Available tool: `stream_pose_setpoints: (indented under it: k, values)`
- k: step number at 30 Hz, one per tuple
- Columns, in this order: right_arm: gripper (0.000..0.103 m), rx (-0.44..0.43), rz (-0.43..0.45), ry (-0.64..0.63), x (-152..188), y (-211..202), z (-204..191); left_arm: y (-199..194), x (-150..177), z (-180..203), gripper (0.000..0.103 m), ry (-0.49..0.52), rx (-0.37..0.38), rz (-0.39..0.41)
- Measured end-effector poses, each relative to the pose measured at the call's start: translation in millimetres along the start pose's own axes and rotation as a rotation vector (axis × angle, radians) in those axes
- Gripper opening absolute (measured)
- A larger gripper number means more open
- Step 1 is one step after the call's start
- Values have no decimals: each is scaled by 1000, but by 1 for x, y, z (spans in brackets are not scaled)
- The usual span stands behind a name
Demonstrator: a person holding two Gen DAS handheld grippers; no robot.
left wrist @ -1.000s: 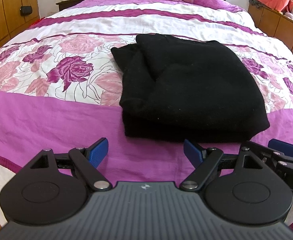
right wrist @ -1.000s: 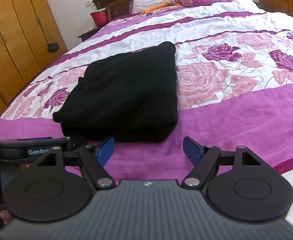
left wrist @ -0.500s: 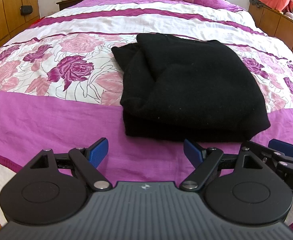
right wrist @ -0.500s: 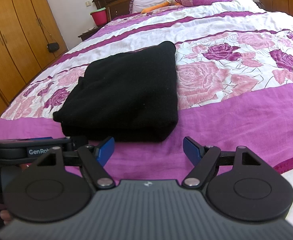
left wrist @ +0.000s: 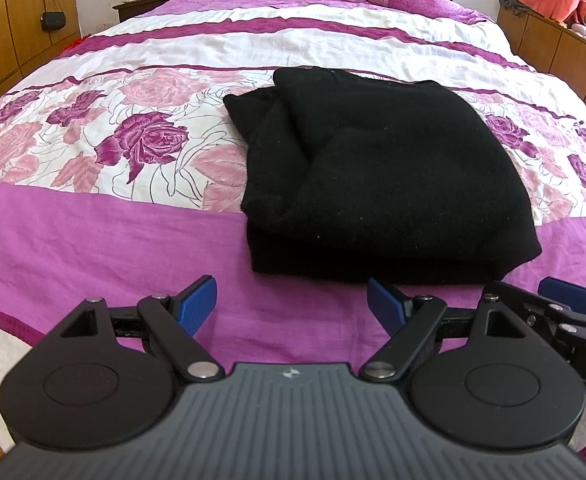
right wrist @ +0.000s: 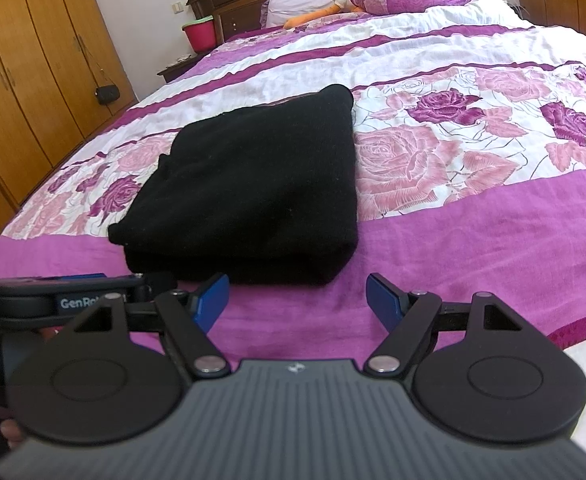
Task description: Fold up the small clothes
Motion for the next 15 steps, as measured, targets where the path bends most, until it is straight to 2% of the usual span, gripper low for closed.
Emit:
stream_pose_setpoints:
  k: [15]
  values:
    - [77, -3, 1, -5, -2, -1, -2, 2, -1, 0, 86, 9, -5, -5]
Point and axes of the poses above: each gripper's, at about its wrist camera, not at the fingertips, and y roughly the way its jaws point, z to its right, x to its underside, the point moved 5 cm from there along y, roughly the way its jaws point, and after that the axes turned 3 degrees about z, right-handed, at the moved point
